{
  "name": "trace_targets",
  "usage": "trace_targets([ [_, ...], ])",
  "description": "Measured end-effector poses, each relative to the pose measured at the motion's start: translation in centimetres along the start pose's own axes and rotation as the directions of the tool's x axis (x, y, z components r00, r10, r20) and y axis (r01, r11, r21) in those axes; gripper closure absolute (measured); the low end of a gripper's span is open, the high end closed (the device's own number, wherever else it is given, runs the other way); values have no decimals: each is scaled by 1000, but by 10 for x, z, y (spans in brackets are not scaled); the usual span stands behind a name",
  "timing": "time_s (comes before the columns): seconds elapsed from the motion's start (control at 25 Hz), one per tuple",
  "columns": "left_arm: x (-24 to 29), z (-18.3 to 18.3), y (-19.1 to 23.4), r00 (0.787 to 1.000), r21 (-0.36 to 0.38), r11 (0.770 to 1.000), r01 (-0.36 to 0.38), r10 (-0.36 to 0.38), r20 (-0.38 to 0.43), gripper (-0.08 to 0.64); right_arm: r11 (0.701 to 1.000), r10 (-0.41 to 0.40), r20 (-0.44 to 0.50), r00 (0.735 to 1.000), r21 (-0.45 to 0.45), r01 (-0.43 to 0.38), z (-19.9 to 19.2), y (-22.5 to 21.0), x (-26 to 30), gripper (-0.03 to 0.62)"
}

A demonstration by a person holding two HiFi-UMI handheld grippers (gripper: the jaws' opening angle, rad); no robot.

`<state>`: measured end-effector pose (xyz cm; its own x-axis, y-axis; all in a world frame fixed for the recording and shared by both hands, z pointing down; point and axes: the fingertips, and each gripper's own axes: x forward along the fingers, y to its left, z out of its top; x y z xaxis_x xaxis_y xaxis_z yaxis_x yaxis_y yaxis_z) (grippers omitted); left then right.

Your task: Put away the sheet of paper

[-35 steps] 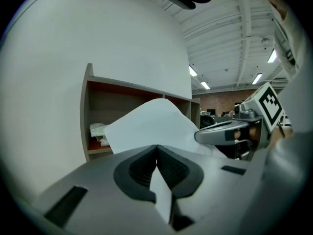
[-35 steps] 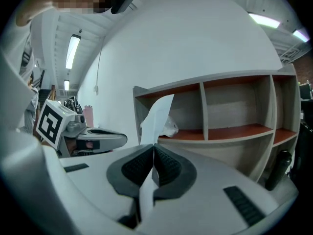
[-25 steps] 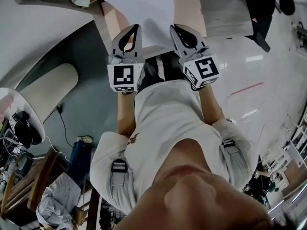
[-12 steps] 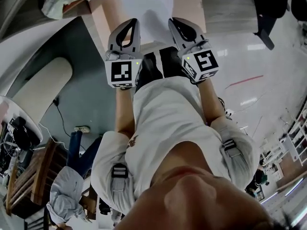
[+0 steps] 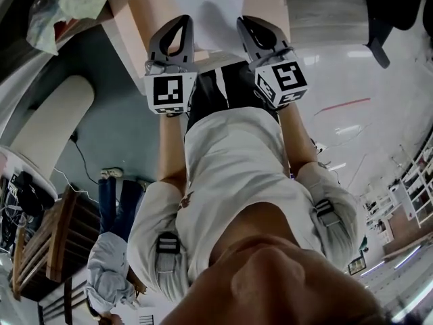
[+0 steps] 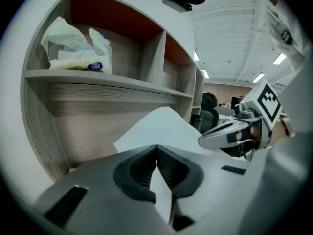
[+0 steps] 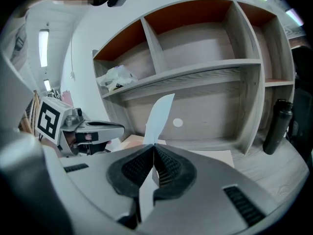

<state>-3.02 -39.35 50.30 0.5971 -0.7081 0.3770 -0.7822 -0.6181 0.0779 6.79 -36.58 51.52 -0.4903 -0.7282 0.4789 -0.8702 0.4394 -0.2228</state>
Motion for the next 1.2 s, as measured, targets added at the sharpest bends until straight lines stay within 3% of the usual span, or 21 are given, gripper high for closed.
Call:
trace_targets([
  [0.52, 29, -37, -6, 998, -1, 1000, 27, -27, -56, 538, 998, -49, -110, 993, 30, 53, -63, -44, 26, 572],
  [1.2, 41, -75, -9, 993, -20, 999, 28, -31, -112, 538, 992, -89, -182, 979, 76, 105, -109, -68, 61, 572],
])
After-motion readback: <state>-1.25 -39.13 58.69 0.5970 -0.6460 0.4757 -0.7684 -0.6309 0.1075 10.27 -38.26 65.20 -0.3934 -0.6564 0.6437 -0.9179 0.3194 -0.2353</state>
